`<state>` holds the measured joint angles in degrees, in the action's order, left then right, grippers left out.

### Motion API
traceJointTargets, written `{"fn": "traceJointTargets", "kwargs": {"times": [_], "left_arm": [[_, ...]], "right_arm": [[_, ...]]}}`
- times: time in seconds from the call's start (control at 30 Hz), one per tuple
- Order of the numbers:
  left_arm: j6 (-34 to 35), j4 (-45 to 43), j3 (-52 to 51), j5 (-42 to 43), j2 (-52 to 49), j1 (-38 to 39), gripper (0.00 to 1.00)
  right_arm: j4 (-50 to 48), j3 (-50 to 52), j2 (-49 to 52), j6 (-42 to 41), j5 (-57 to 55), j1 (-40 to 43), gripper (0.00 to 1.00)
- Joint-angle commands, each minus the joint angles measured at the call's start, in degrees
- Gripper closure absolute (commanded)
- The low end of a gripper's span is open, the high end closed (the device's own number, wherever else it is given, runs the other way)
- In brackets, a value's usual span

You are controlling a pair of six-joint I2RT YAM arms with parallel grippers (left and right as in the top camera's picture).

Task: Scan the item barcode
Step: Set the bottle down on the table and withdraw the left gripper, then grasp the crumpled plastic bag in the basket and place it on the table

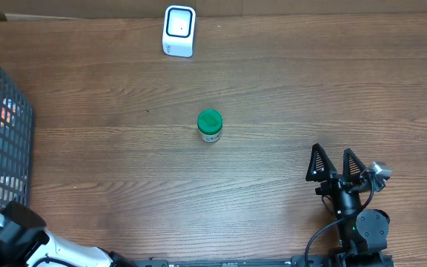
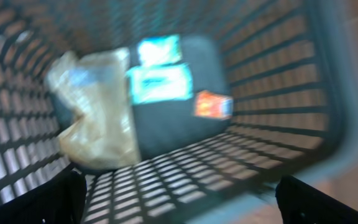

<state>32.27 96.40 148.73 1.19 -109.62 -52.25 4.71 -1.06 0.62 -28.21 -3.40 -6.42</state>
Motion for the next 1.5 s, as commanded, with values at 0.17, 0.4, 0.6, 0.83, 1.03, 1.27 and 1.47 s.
{"fn": "traceJointTargets", "kwargs": {"times": [0.17, 0.4, 0.6, 0.83, 1.03, 1.27, 1.47], "left_arm": [[2.71, -7.39, -20.81, -7.37, -0.76, -1.11, 0.00], [2.93, -13.94, -33.64, -7.13, -0.76, -3.91, 0.00], [2.89, -17.73, -38.16, -7.19, -0.76, -4.20, 0.00], [2.80, -21.33, -44.30, -7.82, -0.76, -5.29, 0.00], [2.43, -22.12, -45.75, -7.89, -2.05, -5.66, 0.00], [2.45, -22.21, -46.25, -12.00, -6.51, -5.66, 0.00], [1.62, -24.13, -46.27, -12.98, -12.33, -5.60, 0.02]], "right_arm": [[-0.24, 0.59, -0.46, 0.59, -0.17, 0.15, 0.00], [-0.24, 0.59, -0.46, 0.59, -0.17, 0.15, 0.00], [-0.24, 0.59, -0.46, 0.59, -0.17, 0.15, 0.00], [-0.24, 0.59, -0.46, 0.59, -0.17, 0.17, 0.00], [-0.24, 0.59, -0.46, 0.59, -0.17, 0.17, 0.00], [-0.24, 0.59, -0.46, 0.59, -0.17, 0.15, 0.00], [-0.24, 0.59, -0.46, 0.59, -0.17, 0.15, 0.00]]}}
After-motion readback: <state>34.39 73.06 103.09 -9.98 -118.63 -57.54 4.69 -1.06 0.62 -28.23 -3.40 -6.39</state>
